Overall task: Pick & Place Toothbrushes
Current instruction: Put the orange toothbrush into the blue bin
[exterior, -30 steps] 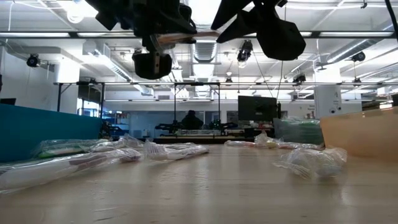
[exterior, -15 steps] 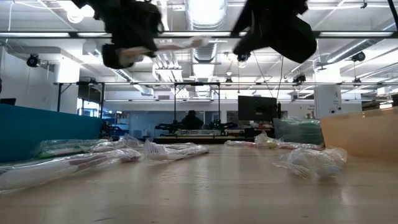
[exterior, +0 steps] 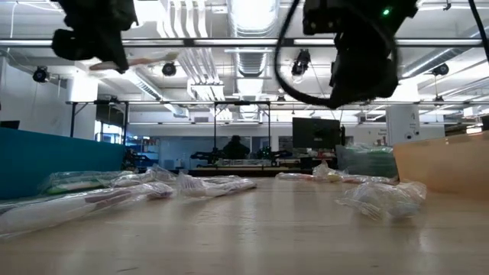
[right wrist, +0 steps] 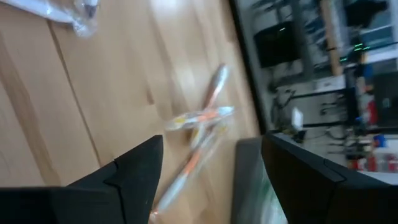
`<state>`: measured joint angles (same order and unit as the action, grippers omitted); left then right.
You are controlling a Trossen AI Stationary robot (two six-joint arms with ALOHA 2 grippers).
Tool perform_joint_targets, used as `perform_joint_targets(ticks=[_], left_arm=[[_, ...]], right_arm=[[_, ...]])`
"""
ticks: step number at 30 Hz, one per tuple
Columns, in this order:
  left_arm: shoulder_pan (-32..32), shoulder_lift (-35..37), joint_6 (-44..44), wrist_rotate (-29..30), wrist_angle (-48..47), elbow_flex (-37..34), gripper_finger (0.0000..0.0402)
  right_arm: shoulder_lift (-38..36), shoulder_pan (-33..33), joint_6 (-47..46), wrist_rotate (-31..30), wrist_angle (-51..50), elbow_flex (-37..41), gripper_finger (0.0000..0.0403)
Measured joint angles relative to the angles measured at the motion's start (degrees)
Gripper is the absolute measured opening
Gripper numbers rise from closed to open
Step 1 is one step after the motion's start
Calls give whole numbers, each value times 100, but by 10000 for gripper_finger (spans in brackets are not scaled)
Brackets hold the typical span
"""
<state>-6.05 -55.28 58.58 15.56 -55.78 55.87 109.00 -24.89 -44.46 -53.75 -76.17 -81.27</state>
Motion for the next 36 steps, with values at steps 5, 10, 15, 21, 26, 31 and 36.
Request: perform_joint_targets(ticks=[5,10,15,21,26,31,36], left_arm=[[-183,146,462,208,-187,-231,30],[-341,147,916,204,-266,-577,32],[-520,170,1526,129,-270,-1031,31],[-751,190,2229,-467,-280,-1444,32],[-1173,177,2867,-840,-242,-1555,32],[-1841,151,3680,-864,-204,-1569,32],[-2523,3,4601,-638,-176,-1584,33]], right_arm=[[-259,336,764,549,867,356,262],[-628,607,1662,1401,2190,942,249],[-1108,805,2180,2160,3398,1620,241],[-1771,943,2215,2533,4253,2350,237],[-2212,961,2146,2533,4625,2747,250],[-2412,958,2133,2530,4753,2914,265],[-2399,958,2151,2528,4814,2921,275]])
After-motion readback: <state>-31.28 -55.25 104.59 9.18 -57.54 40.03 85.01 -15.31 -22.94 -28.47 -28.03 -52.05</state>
